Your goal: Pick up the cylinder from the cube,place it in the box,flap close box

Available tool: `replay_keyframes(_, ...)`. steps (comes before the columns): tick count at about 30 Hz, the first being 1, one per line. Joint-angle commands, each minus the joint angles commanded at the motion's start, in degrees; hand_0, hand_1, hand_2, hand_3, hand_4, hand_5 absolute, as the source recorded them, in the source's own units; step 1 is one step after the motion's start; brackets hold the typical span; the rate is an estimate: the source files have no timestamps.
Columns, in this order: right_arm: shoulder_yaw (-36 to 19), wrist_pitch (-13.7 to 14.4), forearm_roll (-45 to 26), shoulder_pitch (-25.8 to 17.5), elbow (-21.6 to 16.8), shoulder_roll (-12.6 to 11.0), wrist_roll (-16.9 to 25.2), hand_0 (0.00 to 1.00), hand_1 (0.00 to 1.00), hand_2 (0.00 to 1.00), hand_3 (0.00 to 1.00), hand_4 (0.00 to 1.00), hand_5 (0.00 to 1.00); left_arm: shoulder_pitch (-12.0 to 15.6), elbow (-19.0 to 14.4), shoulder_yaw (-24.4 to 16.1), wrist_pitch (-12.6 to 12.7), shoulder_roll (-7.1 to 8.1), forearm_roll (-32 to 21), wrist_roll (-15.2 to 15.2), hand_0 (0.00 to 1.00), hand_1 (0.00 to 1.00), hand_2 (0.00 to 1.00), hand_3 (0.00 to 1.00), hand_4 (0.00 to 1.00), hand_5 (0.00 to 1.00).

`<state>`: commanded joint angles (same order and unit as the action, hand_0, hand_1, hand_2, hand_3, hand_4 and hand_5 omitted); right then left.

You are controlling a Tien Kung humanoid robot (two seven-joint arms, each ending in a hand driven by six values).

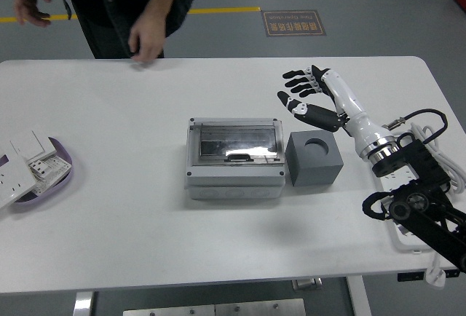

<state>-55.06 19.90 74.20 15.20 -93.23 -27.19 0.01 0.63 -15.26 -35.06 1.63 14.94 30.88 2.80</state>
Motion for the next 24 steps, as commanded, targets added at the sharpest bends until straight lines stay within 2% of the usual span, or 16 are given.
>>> replay_keyframes(2,-3.3,-1.3,-4.7,-1.7,2.4,1.2,3.6,0.590,0.596,0.620,0.653,0.714,0.419,0.3,0.0,0.0,0.0,0.02,0.0,0.0,0.595,0.629,0.622,0.639,0.702,0.216)
replay_keyframes(7,-9.7,-1.6,-13.3,-3.3,6.3,3.1,10.8,0.581,0.589,0.610,0.650,0.716,0.398,0.6,0.1,0.2,0.0,0.12,-0.1,0.0,0.595,0.630,0.621,0.638,0.702,0.217)
replay_keyframes(8,-10.5,-1.6,-14.7,-3.4,6.8,3.2,11.9,0.581,0.589,0.610,0.650,0.716,0.398,0.6,0.1,0.2,0.1,0.14,-0.1,0.0,0.595,0.630,0.621,0.638,0.702,0.217)
replay_keyframes(9,-11.1,-1.5,-16.1,-3.5,7.3,3.3,13.0,0.586,0.595,0.597,0.644,0.729,0.349,0.5,0.1,0.2,0.0,0.17,-0.1,0.0,0.595,0.630,0.622,0.638,0.702,0.217)
replay_keyframes(12,-12.3,-1.7,-20.8,-3.6,8.6,3.6,16.6,0.586,0.595,0.597,0.644,0.729,0.349,0.5,0.1,0.4,0.0,0.25,-0.1,-0.1,0.595,0.630,0.622,0.638,0.702,0.217)
replay_keyframes(18,-12.9,-2.3,-26.9,-3.6,9.8,4.0,18.7,0.592,0.581,0.589,0.632,0.735,0.312,0.6,0.0,0.4,0.0,0.68,0.1,-0.1,0.595,0.630,0.622,0.639,0.702,0.216)
replay_keyframes(24,-13.1,-2.7,-28.1,-3.8,10.4,4.1,18.7,0.603,0.578,0.590,0.629,0.744,0.277,1.4,-0.1,-0.1,0.0,1.53,0.5,-0.2,0.595,0.630,0.621,0.639,0.702,0.217)
